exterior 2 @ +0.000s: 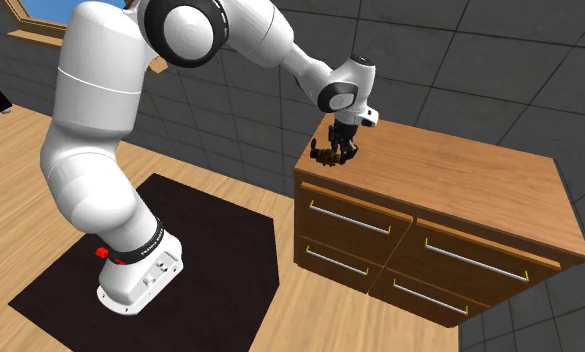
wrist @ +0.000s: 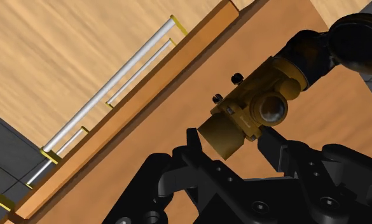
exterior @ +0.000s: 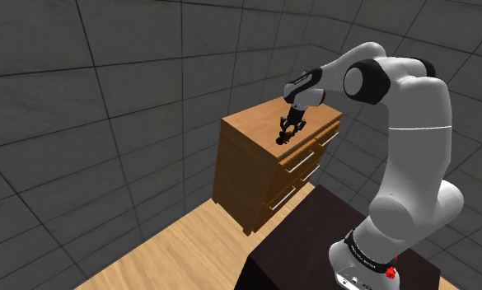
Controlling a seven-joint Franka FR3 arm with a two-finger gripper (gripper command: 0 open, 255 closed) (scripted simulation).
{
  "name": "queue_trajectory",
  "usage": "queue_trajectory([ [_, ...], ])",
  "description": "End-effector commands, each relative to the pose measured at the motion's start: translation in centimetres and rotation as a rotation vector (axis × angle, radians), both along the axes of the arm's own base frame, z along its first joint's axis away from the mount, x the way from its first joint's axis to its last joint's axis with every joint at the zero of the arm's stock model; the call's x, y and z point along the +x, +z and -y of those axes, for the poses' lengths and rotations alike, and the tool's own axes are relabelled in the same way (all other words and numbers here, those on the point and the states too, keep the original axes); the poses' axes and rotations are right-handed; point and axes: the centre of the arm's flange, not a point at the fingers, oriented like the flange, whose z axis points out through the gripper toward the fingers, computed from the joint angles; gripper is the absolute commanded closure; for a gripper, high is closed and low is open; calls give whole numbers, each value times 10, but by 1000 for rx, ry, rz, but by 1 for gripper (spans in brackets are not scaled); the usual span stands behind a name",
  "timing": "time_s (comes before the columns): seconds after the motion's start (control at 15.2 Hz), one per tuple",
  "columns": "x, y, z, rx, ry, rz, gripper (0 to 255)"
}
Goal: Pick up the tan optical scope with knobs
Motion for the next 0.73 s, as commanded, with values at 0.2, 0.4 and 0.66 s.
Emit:
queue_trajectory([
  [0.2,0,26,0,0,0,0,255],
  [0.4,0,42,0,0,0,0,255],
  [0.66,0,54,0,0,0,0,255],
])
